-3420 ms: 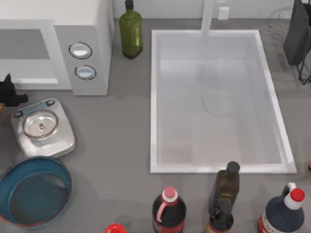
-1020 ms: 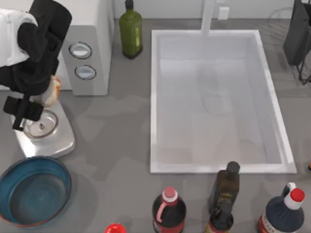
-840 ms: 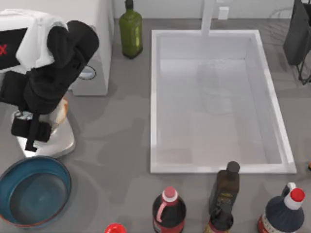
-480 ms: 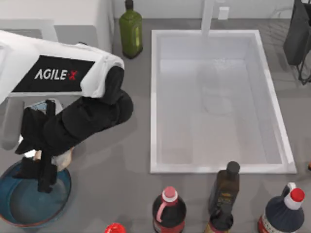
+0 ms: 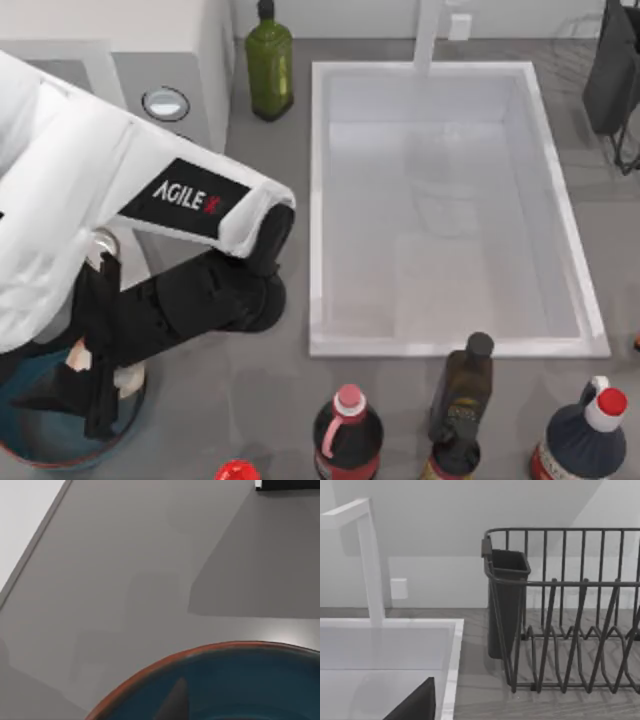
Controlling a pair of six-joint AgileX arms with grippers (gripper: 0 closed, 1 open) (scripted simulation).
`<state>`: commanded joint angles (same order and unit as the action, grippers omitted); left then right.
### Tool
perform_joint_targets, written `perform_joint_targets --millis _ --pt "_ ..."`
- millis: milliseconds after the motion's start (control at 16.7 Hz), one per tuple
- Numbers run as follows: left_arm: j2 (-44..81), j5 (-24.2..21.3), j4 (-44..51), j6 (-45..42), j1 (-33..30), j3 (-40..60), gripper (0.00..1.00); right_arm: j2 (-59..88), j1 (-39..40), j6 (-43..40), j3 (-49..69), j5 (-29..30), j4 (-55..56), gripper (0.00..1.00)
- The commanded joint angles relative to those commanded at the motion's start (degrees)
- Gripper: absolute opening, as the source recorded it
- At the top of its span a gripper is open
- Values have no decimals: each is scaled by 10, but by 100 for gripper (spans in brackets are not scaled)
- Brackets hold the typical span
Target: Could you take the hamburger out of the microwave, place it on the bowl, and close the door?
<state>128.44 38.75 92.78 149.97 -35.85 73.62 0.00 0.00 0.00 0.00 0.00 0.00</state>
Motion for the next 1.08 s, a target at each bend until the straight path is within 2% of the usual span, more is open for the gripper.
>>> perform_joint_targets --millis 480,1080 --pt "-5 5 -17 -4 15 -31 0 0 0 0 0 0 0 100" --pt "6 34 -106 -29 41 -81 0 0 0 0 0 0 0 100"
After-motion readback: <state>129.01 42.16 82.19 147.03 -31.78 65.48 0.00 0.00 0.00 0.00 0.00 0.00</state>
